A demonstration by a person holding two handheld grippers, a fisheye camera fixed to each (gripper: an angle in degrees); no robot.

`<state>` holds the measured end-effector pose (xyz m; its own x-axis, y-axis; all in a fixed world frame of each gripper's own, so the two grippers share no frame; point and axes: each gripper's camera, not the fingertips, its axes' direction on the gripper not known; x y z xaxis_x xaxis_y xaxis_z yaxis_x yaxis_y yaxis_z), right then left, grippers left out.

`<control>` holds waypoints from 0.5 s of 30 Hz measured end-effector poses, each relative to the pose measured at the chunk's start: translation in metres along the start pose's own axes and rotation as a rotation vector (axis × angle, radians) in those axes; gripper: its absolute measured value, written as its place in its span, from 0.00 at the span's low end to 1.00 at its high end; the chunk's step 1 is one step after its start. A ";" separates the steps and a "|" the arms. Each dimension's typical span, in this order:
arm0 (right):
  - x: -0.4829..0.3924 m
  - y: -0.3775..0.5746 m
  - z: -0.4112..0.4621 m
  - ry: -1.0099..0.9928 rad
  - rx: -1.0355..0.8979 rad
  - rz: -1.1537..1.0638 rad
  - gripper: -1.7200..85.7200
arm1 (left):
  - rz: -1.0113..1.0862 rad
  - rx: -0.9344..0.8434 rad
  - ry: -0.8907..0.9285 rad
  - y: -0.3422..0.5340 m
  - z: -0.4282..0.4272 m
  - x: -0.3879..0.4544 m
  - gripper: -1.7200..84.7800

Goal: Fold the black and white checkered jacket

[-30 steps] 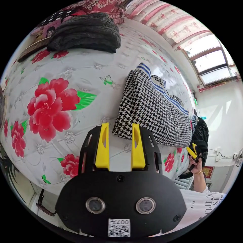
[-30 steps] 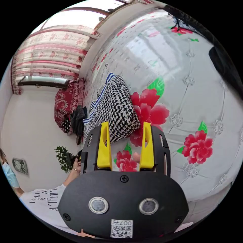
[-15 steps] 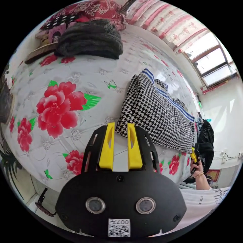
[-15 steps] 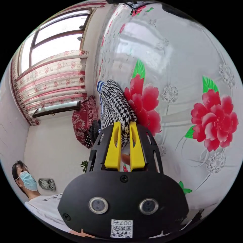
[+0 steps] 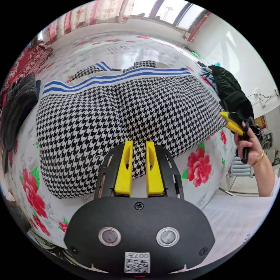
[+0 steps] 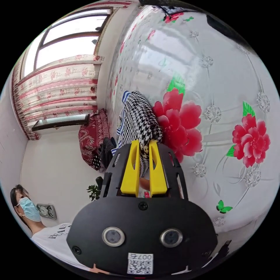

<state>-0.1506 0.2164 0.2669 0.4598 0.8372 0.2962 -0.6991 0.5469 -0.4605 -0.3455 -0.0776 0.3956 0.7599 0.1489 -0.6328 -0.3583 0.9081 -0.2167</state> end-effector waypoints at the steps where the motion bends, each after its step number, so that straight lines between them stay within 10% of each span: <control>1: -0.017 -0.001 -0.002 0.002 -0.001 -0.039 0.07 | -0.019 -0.024 0.000 -0.004 -0.002 0.000 0.09; 15: -0.454 0.139 0.222 0.122 -0.572 -1.306 0.08 | -0.150 0.139 0.260 0.093 -0.103 -0.082 0.08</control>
<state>-0.5783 -0.0865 0.2538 0.6541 -0.2772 0.7038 0.5537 0.8093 -0.1959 -0.4970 -0.0453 0.3504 0.6284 -0.0794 -0.7738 -0.1616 0.9597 -0.2298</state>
